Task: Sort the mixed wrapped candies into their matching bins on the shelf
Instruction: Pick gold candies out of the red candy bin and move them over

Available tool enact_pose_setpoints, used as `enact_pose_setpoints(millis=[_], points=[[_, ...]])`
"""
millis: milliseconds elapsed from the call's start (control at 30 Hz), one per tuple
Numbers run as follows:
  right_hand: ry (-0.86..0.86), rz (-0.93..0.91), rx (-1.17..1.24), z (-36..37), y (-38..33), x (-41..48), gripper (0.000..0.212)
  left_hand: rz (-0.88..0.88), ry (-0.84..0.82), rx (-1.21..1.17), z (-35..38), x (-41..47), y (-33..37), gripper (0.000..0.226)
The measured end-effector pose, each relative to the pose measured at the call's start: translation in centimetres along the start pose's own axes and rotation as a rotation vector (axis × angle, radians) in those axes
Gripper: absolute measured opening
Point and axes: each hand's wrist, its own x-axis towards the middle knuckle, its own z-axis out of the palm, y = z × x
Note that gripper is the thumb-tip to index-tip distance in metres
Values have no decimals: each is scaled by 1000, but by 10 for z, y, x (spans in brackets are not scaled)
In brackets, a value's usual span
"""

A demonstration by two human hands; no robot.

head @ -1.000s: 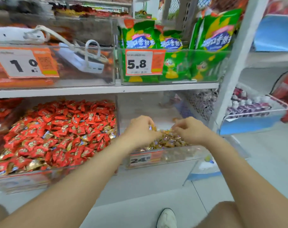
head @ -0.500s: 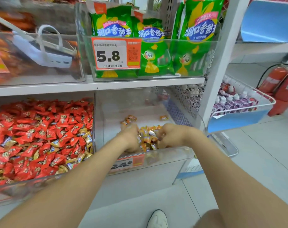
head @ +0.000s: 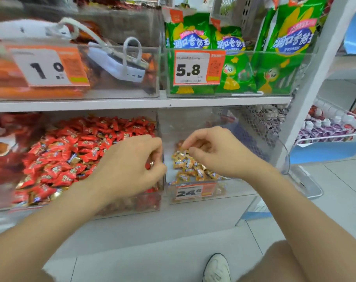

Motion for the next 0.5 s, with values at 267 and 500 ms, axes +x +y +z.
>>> enact_pose_setpoints(millis=[267, 500], points=[[-281, -289, -369, 84, -65, 20, 35, -372, -82, -54, -27, -72, -103, 10], [-414, -174, -761, 112, -83, 54, 29, -237, -246, -96, -26, -81, -117, 22]])
